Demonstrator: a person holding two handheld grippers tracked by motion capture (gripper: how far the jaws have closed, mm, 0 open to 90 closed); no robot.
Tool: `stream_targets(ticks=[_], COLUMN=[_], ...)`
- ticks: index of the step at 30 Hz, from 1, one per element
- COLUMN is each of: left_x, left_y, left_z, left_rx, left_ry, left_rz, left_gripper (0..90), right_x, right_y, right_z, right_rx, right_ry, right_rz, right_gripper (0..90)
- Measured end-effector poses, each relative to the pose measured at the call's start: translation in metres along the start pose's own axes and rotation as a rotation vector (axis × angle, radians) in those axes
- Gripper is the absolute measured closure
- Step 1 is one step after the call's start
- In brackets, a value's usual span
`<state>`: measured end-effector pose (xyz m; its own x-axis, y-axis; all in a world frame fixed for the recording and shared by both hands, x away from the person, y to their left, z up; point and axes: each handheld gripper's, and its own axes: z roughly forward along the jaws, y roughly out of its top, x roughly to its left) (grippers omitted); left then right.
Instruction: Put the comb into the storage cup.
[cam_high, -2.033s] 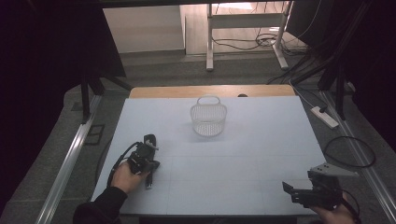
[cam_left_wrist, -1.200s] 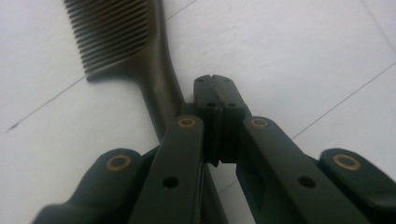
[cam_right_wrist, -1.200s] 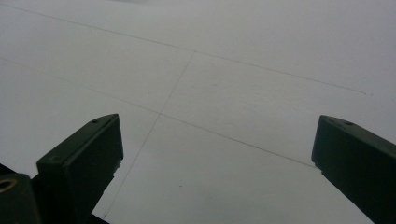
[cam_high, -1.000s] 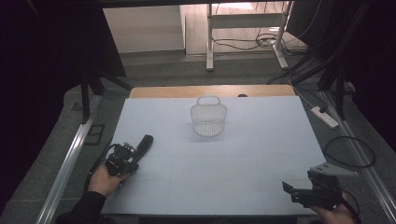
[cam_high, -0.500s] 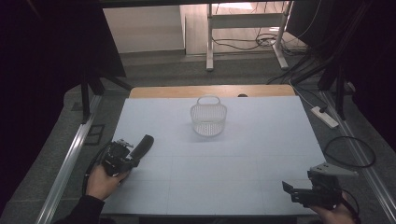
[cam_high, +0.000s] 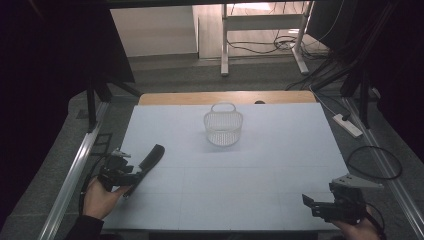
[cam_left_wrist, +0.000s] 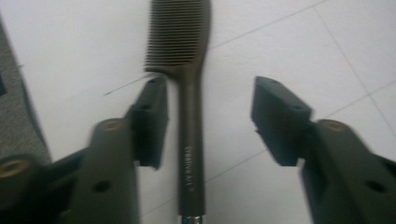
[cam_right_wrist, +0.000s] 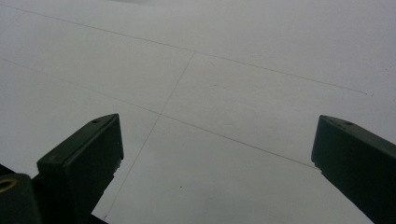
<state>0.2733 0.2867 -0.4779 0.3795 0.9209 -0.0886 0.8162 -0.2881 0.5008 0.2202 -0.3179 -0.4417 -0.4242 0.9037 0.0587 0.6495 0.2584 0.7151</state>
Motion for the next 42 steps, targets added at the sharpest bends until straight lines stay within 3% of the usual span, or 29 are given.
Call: stream_targets(ticks=[4, 6, 9, 11, 13, 16, 20, 26, 30, 42], left_x=[0.004, 0.008, 0.015, 0.016, 0.017, 0.015, 0.011, 0.015, 0.016, 0.014], left_y=[-0.002, -0.003, -0.004, -0.004, -0.003, 0.000, 0.002, 0.001, 0.000, -0.003], left_z=[-0.001, 0.000, 0.001, 0.001, 0.001, 0.003, 0.009, 0.018, 0.029, 0.052], left_rx=[-0.005, -0.001, 0.001, 0.000, 0.000, 0.015, 0.055, 0.064, 0.081, 0.186], left_ry=[0.016, 0.017, -0.001, -0.005, -0.024, -0.035, -0.009, -0.036, -0.028, -0.045], left_rz=[-0.019, -0.030, -0.052, -0.053, -0.047, -0.025, 0.016, 0.008, 0.023, 0.074], left_gripper=[33.4, 21.8, 11.2, 9.5, 0.6, 0.0, 0.0, 0.0, 0.0, 0.0], right_x=[0.000, 0.000, 0.000, 0.000, 0.000, -0.001, -0.001, -0.001, -0.001, -0.001], right_y=[0.000, 0.000, 0.000, 0.000, 0.000, 0.000, 0.000, 0.000, 0.000, 0.000], right_z=[0.000, 0.000, 0.000, 0.000, 0.001, 0.001, 0.001, 0.001, 0.001, 0.001], right_rx=[0.000, 0.001, 0.001, 0.001, 0.002, 0.004, 0.005, 0.009, 0.011, 0.012], right_ry=[0.000, -0.001, -0.001, -0.001, -0.001, 0.000, -0.001, 0.000, 0.001, 0.002], right_rz=[0.001, 0.002, 0.002, 0.001, 0.002, 0.004, 0.003, 0.004, 0.004, 0.003], right_gripper=[2.6, 2.6, 2.6, 2.6, 2.6, 2.6, 2.6, 2.6, 2.6, 2.6])
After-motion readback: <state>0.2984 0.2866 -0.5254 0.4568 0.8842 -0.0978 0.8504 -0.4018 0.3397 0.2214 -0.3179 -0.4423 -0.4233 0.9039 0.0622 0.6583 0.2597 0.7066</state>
